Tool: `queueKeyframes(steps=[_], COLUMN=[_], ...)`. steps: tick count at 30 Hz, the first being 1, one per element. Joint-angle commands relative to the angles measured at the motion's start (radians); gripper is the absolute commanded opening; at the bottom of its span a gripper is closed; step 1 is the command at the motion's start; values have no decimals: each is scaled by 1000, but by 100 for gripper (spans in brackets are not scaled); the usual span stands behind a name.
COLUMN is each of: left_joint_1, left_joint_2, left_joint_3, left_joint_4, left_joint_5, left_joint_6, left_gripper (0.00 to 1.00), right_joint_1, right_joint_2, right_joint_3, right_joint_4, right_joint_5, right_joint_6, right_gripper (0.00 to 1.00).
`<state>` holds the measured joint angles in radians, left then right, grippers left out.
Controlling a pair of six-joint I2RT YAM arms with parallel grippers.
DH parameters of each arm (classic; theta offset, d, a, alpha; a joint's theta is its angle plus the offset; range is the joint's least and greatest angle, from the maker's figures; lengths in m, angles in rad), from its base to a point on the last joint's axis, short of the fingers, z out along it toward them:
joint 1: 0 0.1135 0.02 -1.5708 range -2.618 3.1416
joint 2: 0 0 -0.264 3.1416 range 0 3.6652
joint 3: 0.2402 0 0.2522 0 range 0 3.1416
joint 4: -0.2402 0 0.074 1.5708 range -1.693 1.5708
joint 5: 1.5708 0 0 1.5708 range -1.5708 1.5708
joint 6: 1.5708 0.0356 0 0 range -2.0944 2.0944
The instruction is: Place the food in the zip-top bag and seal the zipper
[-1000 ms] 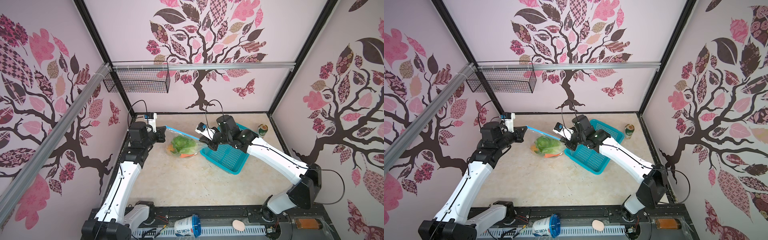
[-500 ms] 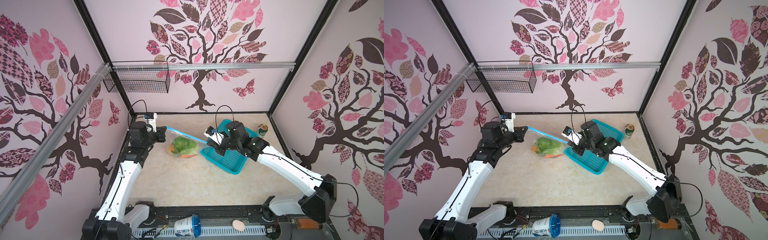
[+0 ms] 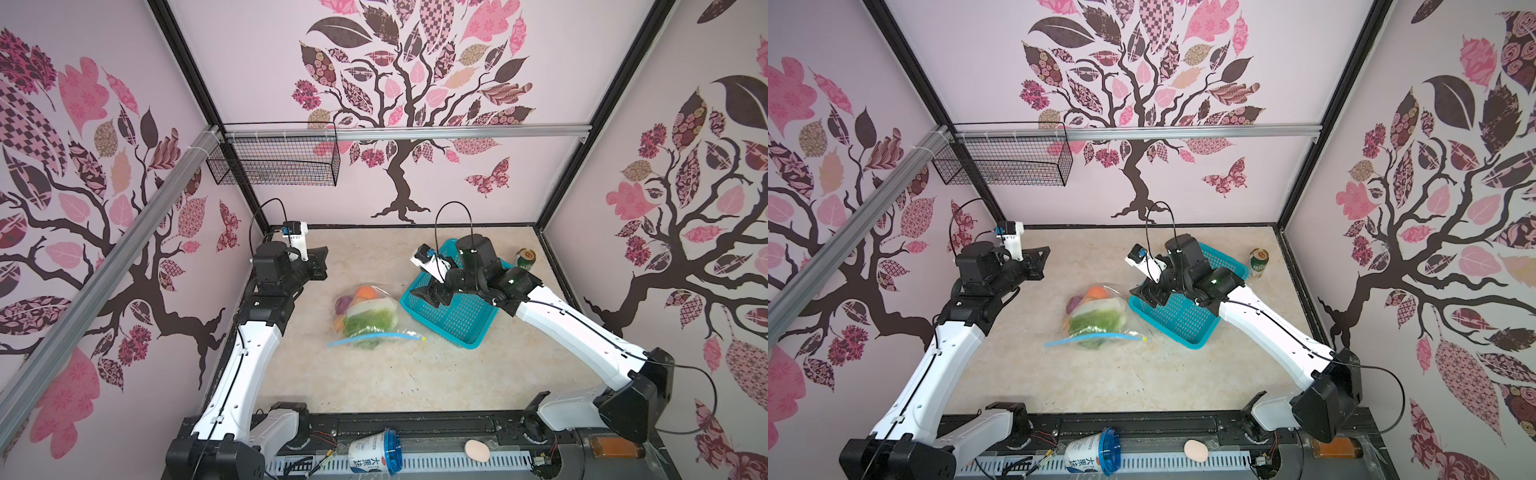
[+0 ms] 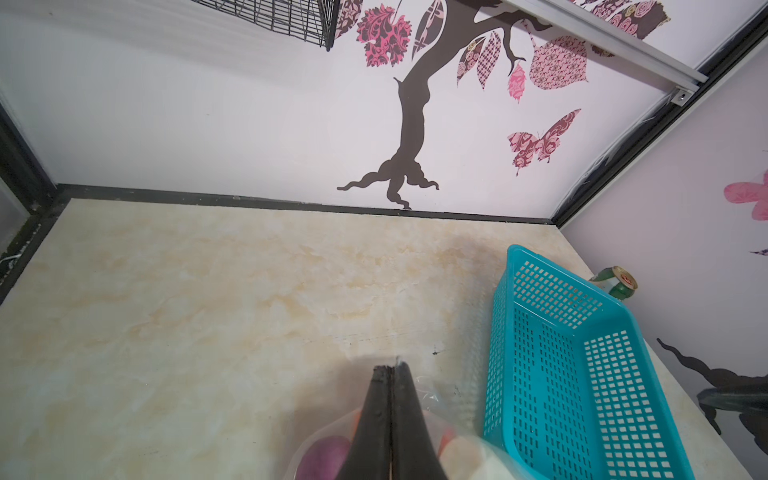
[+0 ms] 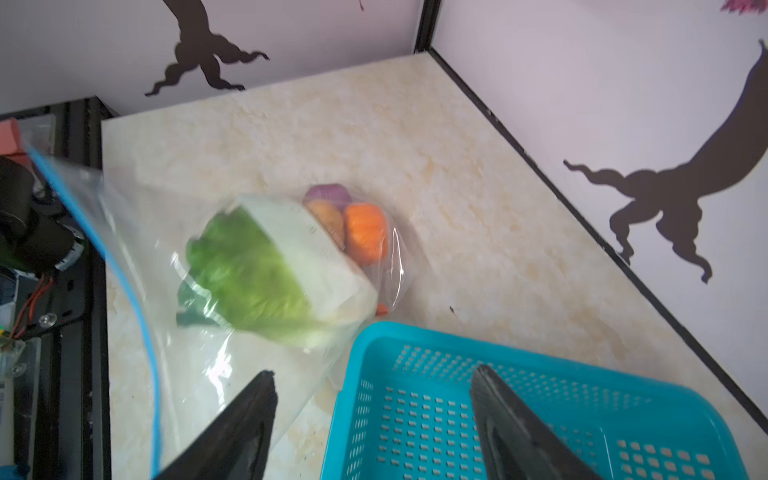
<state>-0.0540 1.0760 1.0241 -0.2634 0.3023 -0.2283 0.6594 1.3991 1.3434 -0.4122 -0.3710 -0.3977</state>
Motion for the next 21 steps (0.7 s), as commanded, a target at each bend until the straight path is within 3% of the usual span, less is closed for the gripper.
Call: queueKeyframes(steps=[1,6,10,13,14,15,17,21], left_joint_1=[-1,0,-1,-1,-1,-1,0,3], left_joint_2=[-13,-15,-19,-20,-20,-17,-13,3], left_joint_3=[-29,-30,-30,-32,-32,-31,-32,-25], left_joint_4=[27,24,18,10,8,7,2,-14], left_joint_5=[11,-10,-38,-71,-79,-89,-111,-149], left_joint_6=[-9,-17,-22,-29,-31,-36,-45,-63], left_gripper=[0,0,0,2,13,31,55,78], right_joint_1=[38,171,185,211,229,255,296,368], right_joint_2=[63,103,109,106,109,110,116,147], right_joint_3=[69,65,14,-41,-60,-77,-108,-139], right_joint_4=[25,8,63,95,101,108,124,124], right_joint_5=[-117,7,18,71,90,128,196,381], right_joint_6=[18,-50,77,178,199,225,292,476], right_gripper=[78,80,82,90,96,100,98,96])
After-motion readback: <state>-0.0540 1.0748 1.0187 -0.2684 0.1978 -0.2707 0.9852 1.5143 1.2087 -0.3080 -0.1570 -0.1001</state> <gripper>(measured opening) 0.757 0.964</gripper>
